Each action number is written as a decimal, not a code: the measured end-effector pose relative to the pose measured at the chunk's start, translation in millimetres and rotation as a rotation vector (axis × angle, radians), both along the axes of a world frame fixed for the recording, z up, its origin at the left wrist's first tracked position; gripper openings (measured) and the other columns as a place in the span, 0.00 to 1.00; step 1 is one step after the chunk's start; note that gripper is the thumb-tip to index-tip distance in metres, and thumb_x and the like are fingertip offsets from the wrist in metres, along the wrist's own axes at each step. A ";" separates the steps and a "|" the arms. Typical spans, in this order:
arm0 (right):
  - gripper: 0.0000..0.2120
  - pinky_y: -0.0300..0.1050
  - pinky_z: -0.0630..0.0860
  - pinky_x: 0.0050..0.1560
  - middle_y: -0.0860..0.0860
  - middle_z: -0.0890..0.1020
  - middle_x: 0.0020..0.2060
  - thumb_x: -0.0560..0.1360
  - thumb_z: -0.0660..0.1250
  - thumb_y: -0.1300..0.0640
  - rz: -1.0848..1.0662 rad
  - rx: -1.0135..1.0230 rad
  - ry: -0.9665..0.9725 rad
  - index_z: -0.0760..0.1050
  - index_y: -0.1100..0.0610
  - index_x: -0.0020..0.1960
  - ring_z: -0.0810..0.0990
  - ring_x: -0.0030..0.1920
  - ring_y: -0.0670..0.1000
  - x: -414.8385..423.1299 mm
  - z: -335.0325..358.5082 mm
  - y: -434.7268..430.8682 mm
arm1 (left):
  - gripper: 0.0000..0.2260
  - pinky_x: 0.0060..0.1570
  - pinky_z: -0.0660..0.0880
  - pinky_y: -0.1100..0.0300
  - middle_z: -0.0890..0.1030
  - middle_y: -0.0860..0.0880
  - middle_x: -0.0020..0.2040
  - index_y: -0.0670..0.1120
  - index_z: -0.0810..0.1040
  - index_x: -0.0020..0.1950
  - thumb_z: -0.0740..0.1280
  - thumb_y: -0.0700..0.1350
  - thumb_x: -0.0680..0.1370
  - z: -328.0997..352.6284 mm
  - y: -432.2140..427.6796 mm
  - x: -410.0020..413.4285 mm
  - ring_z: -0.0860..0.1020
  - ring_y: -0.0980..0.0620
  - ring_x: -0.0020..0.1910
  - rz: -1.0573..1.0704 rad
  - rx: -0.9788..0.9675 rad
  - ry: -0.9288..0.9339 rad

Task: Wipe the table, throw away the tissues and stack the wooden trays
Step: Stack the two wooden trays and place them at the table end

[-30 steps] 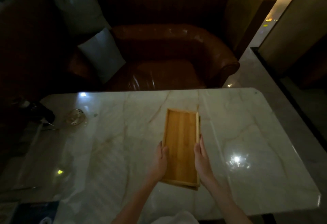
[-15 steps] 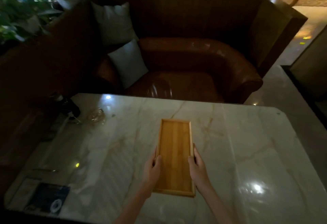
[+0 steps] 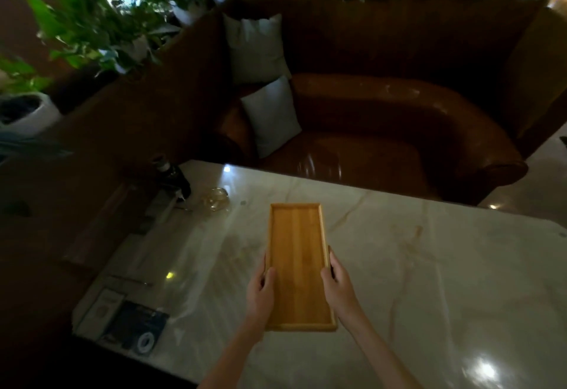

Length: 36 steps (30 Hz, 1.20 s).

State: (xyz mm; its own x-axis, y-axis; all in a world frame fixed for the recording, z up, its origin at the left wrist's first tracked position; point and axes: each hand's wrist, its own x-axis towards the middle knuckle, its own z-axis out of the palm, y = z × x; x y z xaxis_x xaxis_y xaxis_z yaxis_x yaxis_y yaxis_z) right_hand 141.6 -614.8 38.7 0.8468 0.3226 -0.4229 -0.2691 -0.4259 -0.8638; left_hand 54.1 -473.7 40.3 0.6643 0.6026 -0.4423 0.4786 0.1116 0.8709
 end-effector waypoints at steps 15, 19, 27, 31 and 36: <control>0.10 0.43 0.83 0.43 0.49 0.85 0.47 0.80 0.62 0.51 0.312 -0.124 0.168 0.80 0.51 0.56 0.85 0.45 0.47 -50.2 -18.7 329.5 | 0.20 0.61 0.72 0.55 0.71 0.56 0.62 0.52 0.62 0.75 0.55 0.51 0.83 -15.5 338.5 -76.3 0.74 0.57 0.57 -0.025 0.011 0.036; 0.06 0.29 0.73 0.27 0.41 0.81 0.37 0.79 0.64 0.49 0.263 -0.124 0.232 0.78 0.48 0.47 0.79 0.34 0.37 -71.2 -25.5 411.8 | 0.18 0.61 0.75 0.49 0.75 0.47 0.67 0.53 0.66 0.73 0.56 0.49 0.82 -25.5 427.8 -90.1 0.76 0.51 0.60 -0.059 0.097 0.095; 0.09 0.35 0.78 0.38 0.44 0.84 0.38 0.75 0.67 0.48 0.233 -0.202 0.216 0.81 0.50 0.41 0.81 0.36 0.38 -80.0 -47.5 499.8 | 0.22 0.65 0.70 0.44 0.69 0.42 0.71 0.51 0.62 0.75 0.61 0.48 0.81 -61.2 529.7 -82.3 0.70 0.40 0.68 -0.071 -0.010 0.240; 0.11 0.46 0.83 0.48 0.49 0.85 0.44 0.73 0.68 0.45 0.280 -0.270 0.207 0.82 0.51 0.46 0.84 0.44 0.47 -73.0 -58.7 518.1 | 0.23 0.64 0.68 0.48 0.68 0.37 0.72 0.42 0.61 0.75 0.60 0.38 0.81 -70.5 543.4 -72.8 0.70 0.39 0.69 -0.078 0.071 0.242; 0.10 0.52 0.81 0.56 0.50 0.84 0.49 0.77 0.64 0.48 0.238 -0.256 0.186 0.80 0.50 0.52 0.83 0.50 0.50 -75.0 -48.9 536.2 | 0.23 0.67 0.66 0.52 0.65 0.38 0.74 0.42 0.60 0.76 0.58 0.36 0.81 -70.7 552.0 -60.6 0.67 0.43 0.72 -0.127 0.177 0.262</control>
